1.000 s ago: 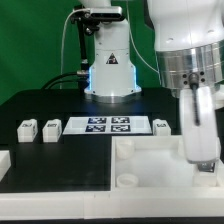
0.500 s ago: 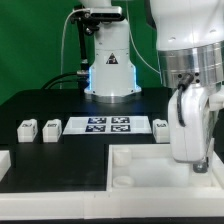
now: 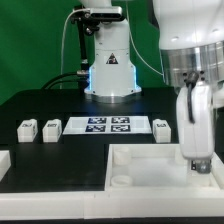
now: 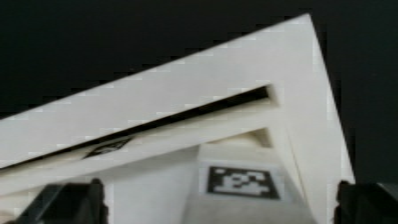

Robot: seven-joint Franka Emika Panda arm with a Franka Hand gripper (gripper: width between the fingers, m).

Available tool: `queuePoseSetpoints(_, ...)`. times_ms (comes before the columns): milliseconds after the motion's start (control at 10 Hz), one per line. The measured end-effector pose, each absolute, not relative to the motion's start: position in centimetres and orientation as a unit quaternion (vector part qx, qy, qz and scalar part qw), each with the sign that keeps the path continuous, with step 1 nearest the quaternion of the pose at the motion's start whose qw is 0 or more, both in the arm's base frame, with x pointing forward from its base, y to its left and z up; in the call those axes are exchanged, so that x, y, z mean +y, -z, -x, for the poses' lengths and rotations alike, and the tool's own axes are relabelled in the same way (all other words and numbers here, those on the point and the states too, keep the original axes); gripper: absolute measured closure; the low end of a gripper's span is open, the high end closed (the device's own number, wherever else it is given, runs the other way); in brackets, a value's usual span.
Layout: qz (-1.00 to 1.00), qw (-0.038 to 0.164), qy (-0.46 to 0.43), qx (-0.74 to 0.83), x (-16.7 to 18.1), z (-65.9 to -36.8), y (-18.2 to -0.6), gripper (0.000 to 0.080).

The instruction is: Assemble one leg

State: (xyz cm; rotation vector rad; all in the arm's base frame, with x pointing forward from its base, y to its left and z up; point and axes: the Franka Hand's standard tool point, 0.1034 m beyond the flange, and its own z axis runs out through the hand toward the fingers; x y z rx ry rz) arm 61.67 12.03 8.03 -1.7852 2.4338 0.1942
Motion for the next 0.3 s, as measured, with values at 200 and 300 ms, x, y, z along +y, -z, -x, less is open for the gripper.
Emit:
queuePoseSetpoints(200, 0.591, 0.060, -0.071, 0.802, 12.35, -61.12, -9.44, 0.0151)
queuePoseSetpoints(300, 0.590, 0.057, -0.071, 0.802, 12.29, -61.02, -9.01, 0.0151)
